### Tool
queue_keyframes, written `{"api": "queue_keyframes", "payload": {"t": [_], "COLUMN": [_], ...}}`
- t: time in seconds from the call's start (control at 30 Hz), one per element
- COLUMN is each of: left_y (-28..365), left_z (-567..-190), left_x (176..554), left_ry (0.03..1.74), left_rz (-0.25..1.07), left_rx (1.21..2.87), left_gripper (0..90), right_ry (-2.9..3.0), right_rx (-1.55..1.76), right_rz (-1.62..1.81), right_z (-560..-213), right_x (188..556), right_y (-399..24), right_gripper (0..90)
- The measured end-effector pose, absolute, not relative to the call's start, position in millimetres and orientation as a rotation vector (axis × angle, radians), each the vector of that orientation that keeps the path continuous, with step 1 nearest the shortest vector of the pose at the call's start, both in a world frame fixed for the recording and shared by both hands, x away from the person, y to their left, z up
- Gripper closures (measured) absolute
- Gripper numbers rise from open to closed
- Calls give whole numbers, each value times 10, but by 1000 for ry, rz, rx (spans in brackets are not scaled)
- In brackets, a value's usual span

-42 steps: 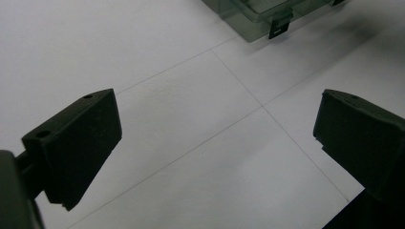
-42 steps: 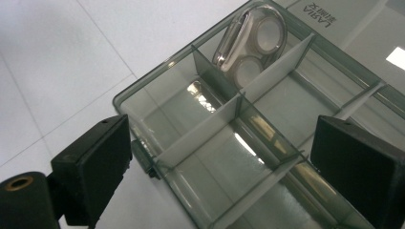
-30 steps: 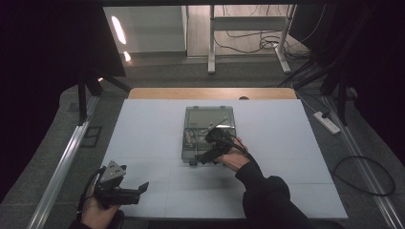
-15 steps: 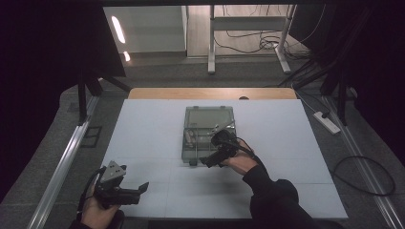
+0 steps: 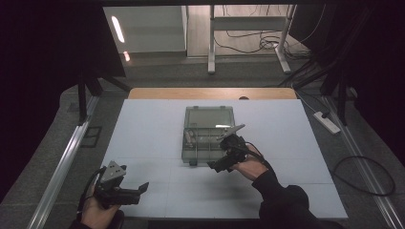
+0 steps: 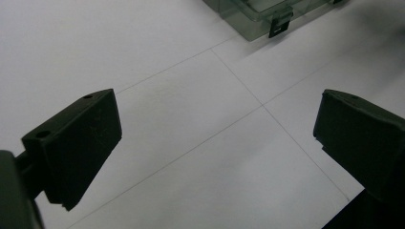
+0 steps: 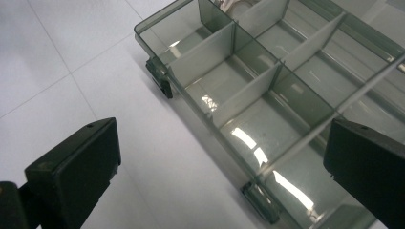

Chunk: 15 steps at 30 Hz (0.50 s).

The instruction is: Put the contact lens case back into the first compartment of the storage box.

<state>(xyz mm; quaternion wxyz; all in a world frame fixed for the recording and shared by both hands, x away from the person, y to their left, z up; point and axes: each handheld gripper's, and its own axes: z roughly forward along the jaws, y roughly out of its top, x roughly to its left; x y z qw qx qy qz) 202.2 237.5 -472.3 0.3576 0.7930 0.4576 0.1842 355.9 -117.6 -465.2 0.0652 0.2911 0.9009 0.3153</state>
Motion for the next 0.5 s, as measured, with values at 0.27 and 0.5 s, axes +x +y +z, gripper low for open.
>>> {"api": "queue_keyframes", "payload": {"t": [0.27, 0.5], "left_y": [2376, 2374], "left_z": [-4722, -4722], "left_x": [2021, 2022], "left_ry": [1181, 1181], "left_rz": [475, 476], "left_rx": [2046, 2047], "left_gripper": [25, 25], "right_ry": [2701, 2688], "right_rx": [883, 896], "right_rz": [970, 982], "right_z": [-4611, -4600], "right_x": [3481, 3421], "right_y": [-1323, -1455], "right_gripper": [0, 0]}}
